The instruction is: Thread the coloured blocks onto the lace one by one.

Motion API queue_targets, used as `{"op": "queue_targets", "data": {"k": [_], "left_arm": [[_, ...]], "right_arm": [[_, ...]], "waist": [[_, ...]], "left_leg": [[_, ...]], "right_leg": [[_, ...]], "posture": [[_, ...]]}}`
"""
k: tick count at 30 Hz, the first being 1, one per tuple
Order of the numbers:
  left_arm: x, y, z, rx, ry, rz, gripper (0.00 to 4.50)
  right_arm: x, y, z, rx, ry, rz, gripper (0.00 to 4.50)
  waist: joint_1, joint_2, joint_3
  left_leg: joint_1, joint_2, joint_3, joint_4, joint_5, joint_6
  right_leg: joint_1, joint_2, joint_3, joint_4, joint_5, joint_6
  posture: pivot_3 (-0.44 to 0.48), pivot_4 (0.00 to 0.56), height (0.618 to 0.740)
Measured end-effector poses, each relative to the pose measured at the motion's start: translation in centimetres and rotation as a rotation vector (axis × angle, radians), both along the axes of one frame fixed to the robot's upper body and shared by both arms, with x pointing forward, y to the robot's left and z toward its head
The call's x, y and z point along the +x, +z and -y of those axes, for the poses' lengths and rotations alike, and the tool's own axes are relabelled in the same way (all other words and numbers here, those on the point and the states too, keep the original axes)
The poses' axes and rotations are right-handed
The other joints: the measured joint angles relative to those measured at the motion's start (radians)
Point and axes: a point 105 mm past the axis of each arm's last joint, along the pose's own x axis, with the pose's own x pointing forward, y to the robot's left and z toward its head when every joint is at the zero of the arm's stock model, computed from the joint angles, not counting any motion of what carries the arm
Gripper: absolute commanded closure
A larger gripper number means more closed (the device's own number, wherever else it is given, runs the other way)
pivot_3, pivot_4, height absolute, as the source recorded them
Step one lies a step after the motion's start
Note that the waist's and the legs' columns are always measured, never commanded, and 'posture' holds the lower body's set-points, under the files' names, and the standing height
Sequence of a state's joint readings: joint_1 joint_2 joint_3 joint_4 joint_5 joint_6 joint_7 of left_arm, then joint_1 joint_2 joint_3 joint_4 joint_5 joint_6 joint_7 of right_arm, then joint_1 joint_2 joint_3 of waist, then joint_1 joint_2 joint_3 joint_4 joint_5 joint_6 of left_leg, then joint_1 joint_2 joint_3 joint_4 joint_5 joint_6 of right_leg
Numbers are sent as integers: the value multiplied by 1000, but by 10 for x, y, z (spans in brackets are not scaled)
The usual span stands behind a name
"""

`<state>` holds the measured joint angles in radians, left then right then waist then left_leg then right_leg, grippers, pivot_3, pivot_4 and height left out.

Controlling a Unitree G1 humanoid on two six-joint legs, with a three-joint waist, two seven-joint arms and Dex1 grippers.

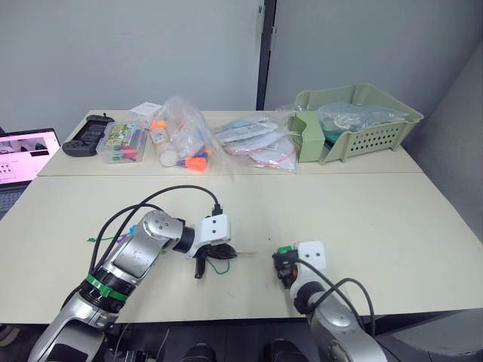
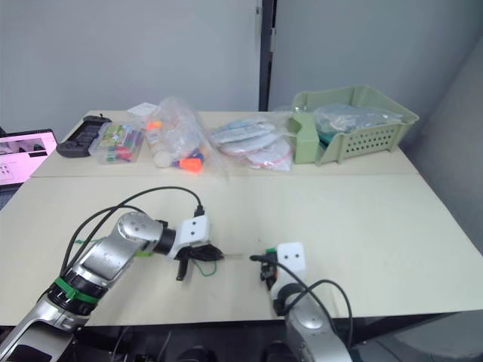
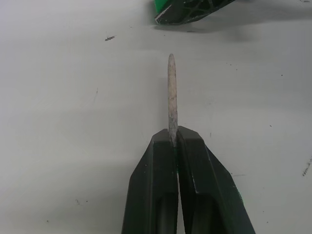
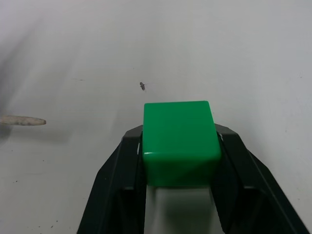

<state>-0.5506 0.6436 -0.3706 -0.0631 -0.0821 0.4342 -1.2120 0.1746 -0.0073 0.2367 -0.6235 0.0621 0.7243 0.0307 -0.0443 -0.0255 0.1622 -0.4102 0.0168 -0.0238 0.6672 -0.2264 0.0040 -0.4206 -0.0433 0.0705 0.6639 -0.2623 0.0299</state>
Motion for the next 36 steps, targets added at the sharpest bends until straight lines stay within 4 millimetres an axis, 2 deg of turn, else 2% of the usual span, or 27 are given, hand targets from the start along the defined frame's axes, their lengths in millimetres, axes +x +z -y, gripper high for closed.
{"op": "queue_targets", "data": {"k": [2, 4, 5, 6, 8, 12, 14, 16, 18, 22, 25, 29, 32, 36], "left_arm": [[0, 0, 0, 0, 0, 0, 4500], [0, 0, -1, 4, 2, 1, 4500], [0, 0, -2, 6, 4, 1, 4500], [0, 0, -2, 7, 5, 2, 4500], [0, 0, -2, 7, 5, 3, 4500], [0, 0, -2, 5, 6, 4, 4500], [0, 1, -1, 3, 3, 6, 4500], [-1, 1, 0, 1, -1, 8, 4500], [-3, 2, 2, -1, -7, 7, 4500], [-6, 4, 3, 0, -14, 7, 4500], [-10, 6, 5, -9, -30, 10, 4500], [-13, 6, 5, -10, -29, 0, 4500], [-16, 4, 6, -15, -28, -14, 4500], [-16, 4, 4, -8, -21, -15, 4500]], "right_arm": [[-3, 4, 4, -25, 37, 23, 903], [-5, 16, 8, -50, 92, 71, 234], [-5, 24, 11, -65, 121, 101, 53], [-7, 34, 12, -86, 174, 138, 53], [-10, 43, 10, -102, 273, 160, 53], [-14, 63, 15, -171, 562, 174, 53], [-18, 66, 15, -202, 732, 146, 53], [-14, 62, 24, -280, 896, 67, 53], [-2, 64, 34, -328, 982, 31, 53], [13, 58, 37, -436, 1169, 4, 53], [27, 43, 45, -490, 1224, -36, 53], [38, 36, 41, -510, 1291, -20, 53], [46, 31, 46, -532, 1312, -27, 53], [46, 24, 46, -521, 1343, -37, 1197]], "waist": [[2, 0, 0], [4, 0, 0], [5, 0, 0], [5, 0, 0], [4, 0, 0], [4, 0, 1], [4, 0, 1], [4, -1, 1], [4, -1, 2], [4, -1, 2], [6, -2, 2], [6, -2, 2], [10, -1, 2], [11, -1, 2]], "left_leg": [[-1, -1, 0, 0, 0, 0], [-2, -1, 0, 2, 0, 0], [-2, -1, 0, 2, 0, 0], [-2, -1, 0, 2, 0, 0], [-2, -1, 0, 2, 0, 0], [-1, -1, 0, 2, 0, 0], [-1, -1, 0, 2, 0, 0], [0, -2, 0, 3, 0, 0], [1, -1, 0, 3, 0, 0], [0, -1, 0, 3, 0, 0], [-1, -2, 0, 3, 0, 0], [-2, -2, 0, 4, 0, 0], [-2, -2, 0, 4, 0, 0], [-2, -2, 0, 4, 0, 0]], "right_leg": [[0, -1, 0, 0, 0, 0], [0, -1, 0, 0, 0, 0], [0, -1, 0, -1, 0, 1], [1, -1, 0, 0, 0, 1], [0, 0, 0, 0, 0, 1], [2, 0, -1, -1, 0, 1], [2, 0, -1, -1, 0, 1], [3, -1, 0, -2, 0, 1], [4, 0, 0, -2, 0, 1], [3, 0, -1, -1, 0, 1], [2, -1, 0, -1, 0, 1], [1, -1, 0, 0, 0, 0], [1, -1, 0, 0, 0, 0], [1, -2, 0, 0, 0, 0]], "posture": [[0, 150, 740], [0, 150, 740], [0, 150, 740], [0, 150, 740], [0, 150, 740], [0, 150, 740], [0, 150, 740], [0, 150, 740], [0, 150, 740], [0, 150, 740], [0, 150, 740], [0, 150, 740], [0, 150, 740], [0, 150, 740]]}}
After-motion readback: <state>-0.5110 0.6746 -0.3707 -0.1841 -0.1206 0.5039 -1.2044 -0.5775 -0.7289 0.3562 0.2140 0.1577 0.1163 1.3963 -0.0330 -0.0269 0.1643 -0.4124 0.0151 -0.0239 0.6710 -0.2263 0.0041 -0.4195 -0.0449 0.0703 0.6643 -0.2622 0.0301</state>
